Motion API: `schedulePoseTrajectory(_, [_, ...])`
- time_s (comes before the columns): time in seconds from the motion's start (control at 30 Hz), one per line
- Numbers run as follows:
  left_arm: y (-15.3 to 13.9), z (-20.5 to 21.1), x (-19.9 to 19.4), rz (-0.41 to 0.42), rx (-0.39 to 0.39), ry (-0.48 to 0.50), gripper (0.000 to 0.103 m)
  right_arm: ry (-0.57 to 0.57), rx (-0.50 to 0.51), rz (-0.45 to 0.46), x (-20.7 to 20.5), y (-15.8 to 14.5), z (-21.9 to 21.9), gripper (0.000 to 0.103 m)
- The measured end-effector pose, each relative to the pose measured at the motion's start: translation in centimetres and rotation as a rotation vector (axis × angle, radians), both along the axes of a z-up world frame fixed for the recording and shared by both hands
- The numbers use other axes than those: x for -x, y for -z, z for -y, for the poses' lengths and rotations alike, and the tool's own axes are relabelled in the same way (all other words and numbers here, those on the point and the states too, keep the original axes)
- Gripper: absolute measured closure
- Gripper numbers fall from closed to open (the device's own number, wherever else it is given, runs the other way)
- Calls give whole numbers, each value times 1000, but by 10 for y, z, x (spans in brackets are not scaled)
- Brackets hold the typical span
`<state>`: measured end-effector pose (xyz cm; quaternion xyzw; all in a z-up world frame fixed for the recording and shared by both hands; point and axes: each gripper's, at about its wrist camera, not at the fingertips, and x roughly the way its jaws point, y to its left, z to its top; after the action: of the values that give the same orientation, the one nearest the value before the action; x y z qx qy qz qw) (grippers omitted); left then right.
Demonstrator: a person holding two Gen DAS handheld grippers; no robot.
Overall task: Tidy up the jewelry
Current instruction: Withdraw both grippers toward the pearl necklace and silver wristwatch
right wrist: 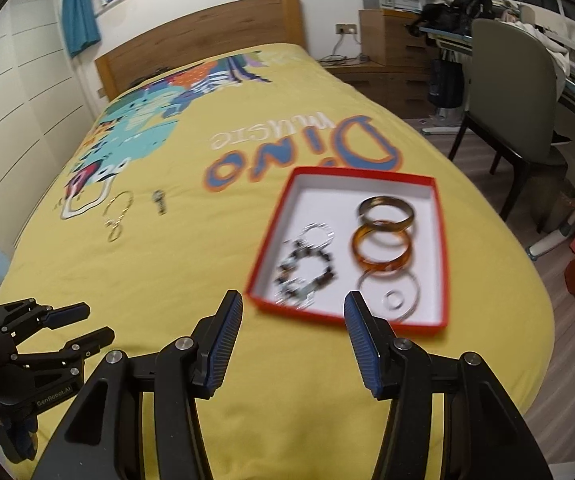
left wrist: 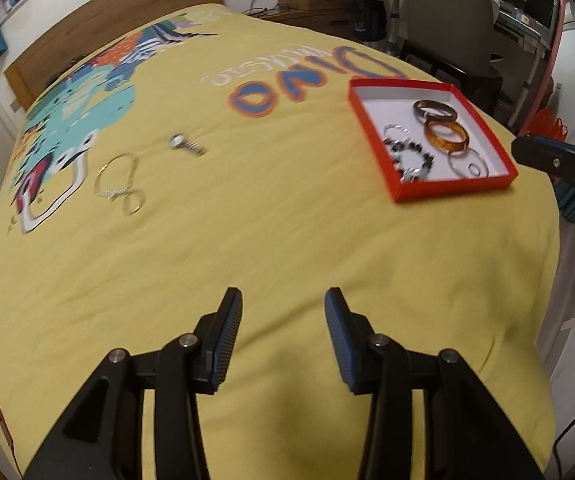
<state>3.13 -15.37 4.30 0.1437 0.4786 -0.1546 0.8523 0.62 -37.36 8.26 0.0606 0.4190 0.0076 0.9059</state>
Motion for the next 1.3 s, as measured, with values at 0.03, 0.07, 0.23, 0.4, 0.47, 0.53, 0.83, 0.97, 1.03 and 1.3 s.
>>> schedulePoseTrajectory(0.03, [-1,-8,5,3,0,-8,62,-8,0,-1,4,-1,-7,50])
schedulePoseTrajectory(0.07, [-2,-17,9,5,2,-17,62,-14,1,-1,8,-2,-13,50])
schedulePoseTrajectory(0.23, [-4,-65,29,-1,18,-78,62,-48,3,5,27,-9,-45,50])
schedulePoseTrajectory(0.4, [-12,-106,43,15,34,-148,62,-79,5,13,41,-16,-74,50])
schedulePoseTrajectory(0.47, [-17,-120,50,31,43,-177,62,-92,7,15,45,-18,-83,50])
schedulePoseTrajectory(0.53, [-23,-134,58,52,41,-211,62,-109,6,16,50,-19,-94,50])
schedulePoseTrajectory(0.83, [-25,-166,68,80,7,-317,54,-193,-5,-17,52,0,-133,48])
schedulePoseTrajectory(0.97, [-18,-168,57,64,1,-320,54,-221,-4,-32,39,8,-143,48])
schedulePoseTrajectory(1.03, [-12,-169,47,48,5,-320,54,-231,-10,-41,27,12,-146,48])
schedulePoseTrajectory(1.3, [14,-168,-21,-18,23,-323,54,-252,-10,-67,-38,29,-151,48])
